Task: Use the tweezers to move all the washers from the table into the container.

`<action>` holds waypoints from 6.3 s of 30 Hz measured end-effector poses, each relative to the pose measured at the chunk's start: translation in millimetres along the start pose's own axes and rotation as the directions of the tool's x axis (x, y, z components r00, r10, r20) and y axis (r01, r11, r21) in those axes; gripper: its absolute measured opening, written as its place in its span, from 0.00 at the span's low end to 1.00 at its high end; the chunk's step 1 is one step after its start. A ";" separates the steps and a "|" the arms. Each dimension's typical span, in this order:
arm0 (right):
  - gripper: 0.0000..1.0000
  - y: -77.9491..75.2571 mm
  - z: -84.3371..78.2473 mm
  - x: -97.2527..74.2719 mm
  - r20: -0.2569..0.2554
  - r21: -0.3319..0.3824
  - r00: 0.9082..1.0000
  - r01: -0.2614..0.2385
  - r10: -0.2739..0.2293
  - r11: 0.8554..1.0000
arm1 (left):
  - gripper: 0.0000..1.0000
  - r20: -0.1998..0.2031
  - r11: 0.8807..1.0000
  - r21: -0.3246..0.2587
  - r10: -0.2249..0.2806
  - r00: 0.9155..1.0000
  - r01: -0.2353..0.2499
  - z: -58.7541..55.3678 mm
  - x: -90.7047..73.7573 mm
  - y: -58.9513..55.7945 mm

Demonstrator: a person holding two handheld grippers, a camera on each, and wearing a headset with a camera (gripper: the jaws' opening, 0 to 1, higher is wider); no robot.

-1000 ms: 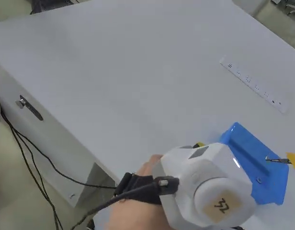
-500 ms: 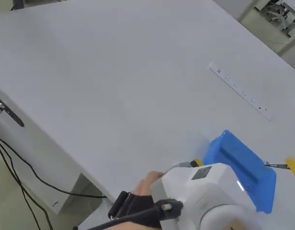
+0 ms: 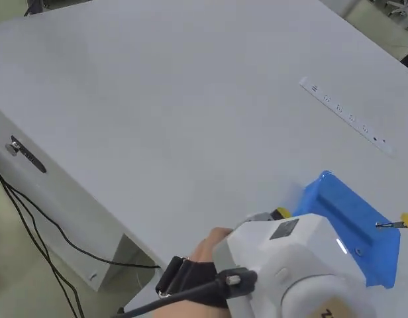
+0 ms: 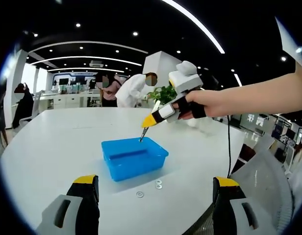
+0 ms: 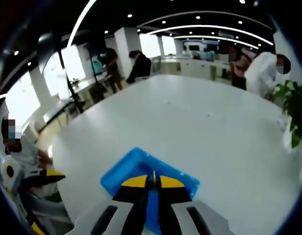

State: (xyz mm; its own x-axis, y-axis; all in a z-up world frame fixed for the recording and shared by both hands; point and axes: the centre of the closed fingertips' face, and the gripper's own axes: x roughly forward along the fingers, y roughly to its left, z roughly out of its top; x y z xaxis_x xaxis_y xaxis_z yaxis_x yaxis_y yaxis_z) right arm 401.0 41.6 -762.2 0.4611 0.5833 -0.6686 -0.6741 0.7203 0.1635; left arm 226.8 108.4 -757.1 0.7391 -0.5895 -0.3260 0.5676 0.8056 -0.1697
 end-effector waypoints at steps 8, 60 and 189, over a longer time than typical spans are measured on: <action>0.04 -3.5 -30.9 32.0 -0.150 -0.028 0.988 -0.023 0.019 0.999 | 0.99 -0.013 1.000 0.002 -0.005 1.000 0.005 -1.9 1.2 -0.3; 0.04 37.5 -12.3 -24.5 -0.117 -0.143 0.991 -0.083 0.066 0.986 | 0.99 -0.068 0.999 -0.003 -0.041 0.997 0.041 -12.7 5.7 -6.7; 0.04 72.6 -28.6 -22.6 -0.185 -0.378 0.977 -0.167 0.102 0.911 | 0.99 -0.102 0.999 0.035 -0.035 0.994 0.038 -19.5 5.4 -7.6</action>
State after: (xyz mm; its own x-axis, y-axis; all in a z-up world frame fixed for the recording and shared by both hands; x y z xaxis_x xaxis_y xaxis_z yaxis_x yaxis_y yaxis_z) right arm 325.1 69.9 -756.0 0.2752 0.5741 -0.7712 -0.9089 0.4168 -0.0142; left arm 219.4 100.3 -775.7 0.6780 -0.6077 -0.4135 0.6080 0.7798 -0.1493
